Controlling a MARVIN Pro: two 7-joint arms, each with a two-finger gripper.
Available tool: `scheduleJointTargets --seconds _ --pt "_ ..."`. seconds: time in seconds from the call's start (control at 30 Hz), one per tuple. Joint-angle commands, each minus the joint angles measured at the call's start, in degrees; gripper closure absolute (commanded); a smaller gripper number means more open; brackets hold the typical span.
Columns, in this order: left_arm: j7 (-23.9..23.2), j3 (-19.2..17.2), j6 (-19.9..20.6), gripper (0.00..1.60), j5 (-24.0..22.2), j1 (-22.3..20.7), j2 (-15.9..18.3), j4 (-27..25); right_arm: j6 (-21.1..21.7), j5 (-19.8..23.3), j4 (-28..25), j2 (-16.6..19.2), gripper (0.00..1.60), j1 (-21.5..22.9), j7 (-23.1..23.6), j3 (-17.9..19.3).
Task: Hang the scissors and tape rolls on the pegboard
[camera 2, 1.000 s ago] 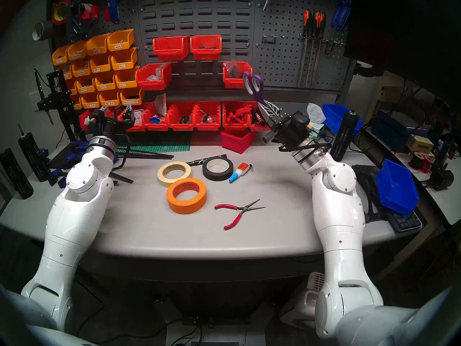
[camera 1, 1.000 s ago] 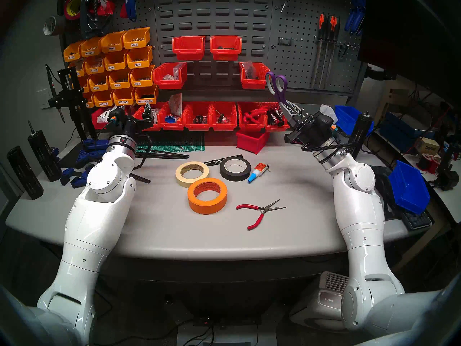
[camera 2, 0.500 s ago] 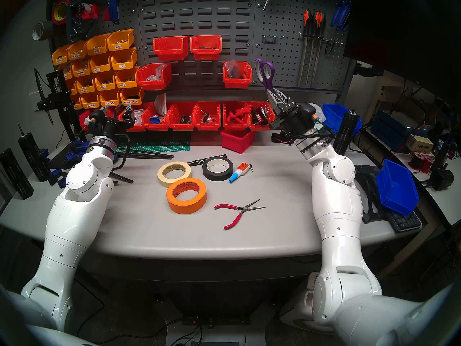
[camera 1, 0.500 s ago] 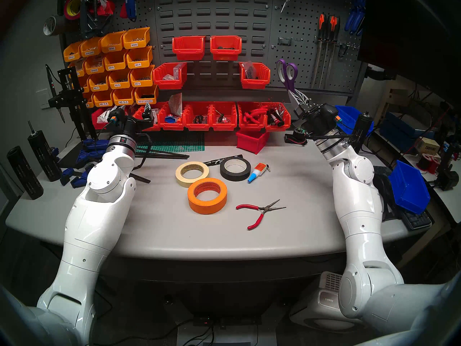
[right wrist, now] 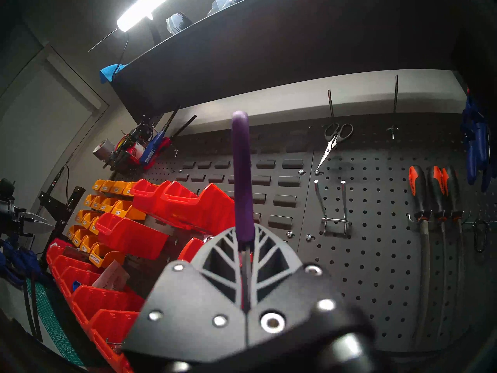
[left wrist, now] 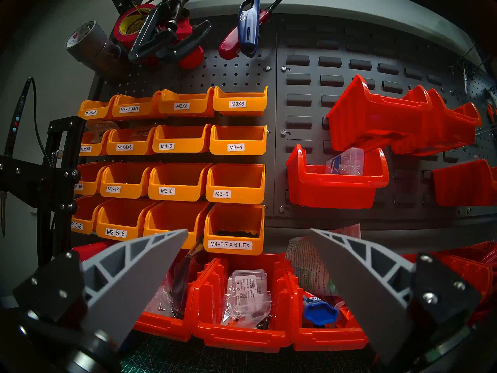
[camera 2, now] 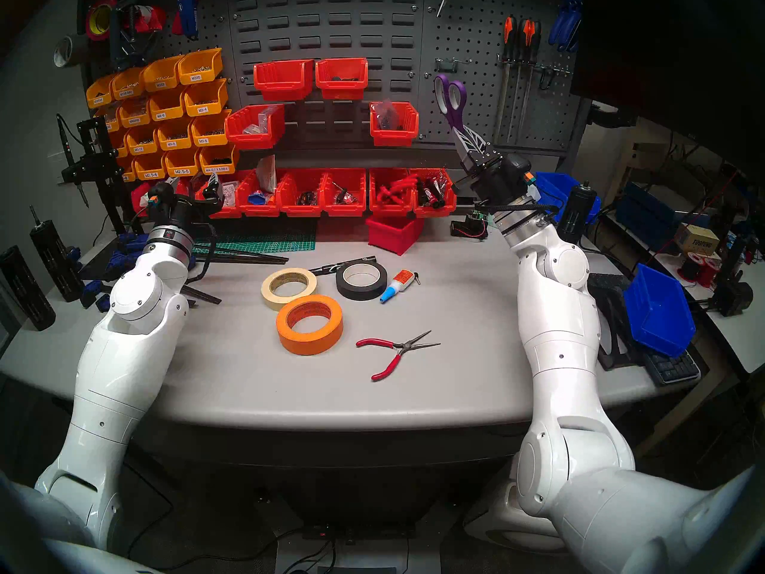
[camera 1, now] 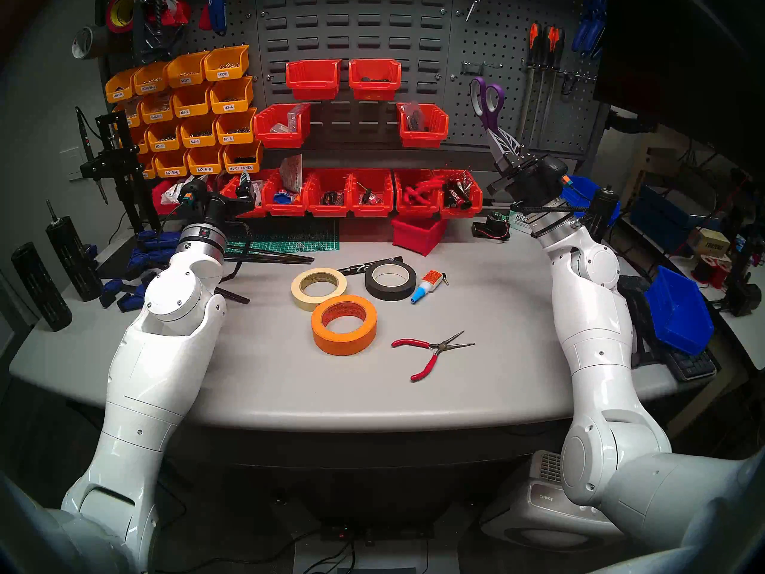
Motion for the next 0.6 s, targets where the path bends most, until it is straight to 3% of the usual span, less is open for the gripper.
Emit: scheduleJointTargets --seconds 0.0,0.57 --pt "-0.1 -0.4 -0.6 0.0 0.0 -1.8 0.1 -1.6 -2.4 0.8 0.4 -0.4 1.6 5.1 0.0 0.2" --pt "-0.1 -0.4 -0.7 0.0 0.0 -1.8 0.1 -1.6 -3.5 2.6 3.2 -2.4 1.6 6.4 -1.2 1.6"
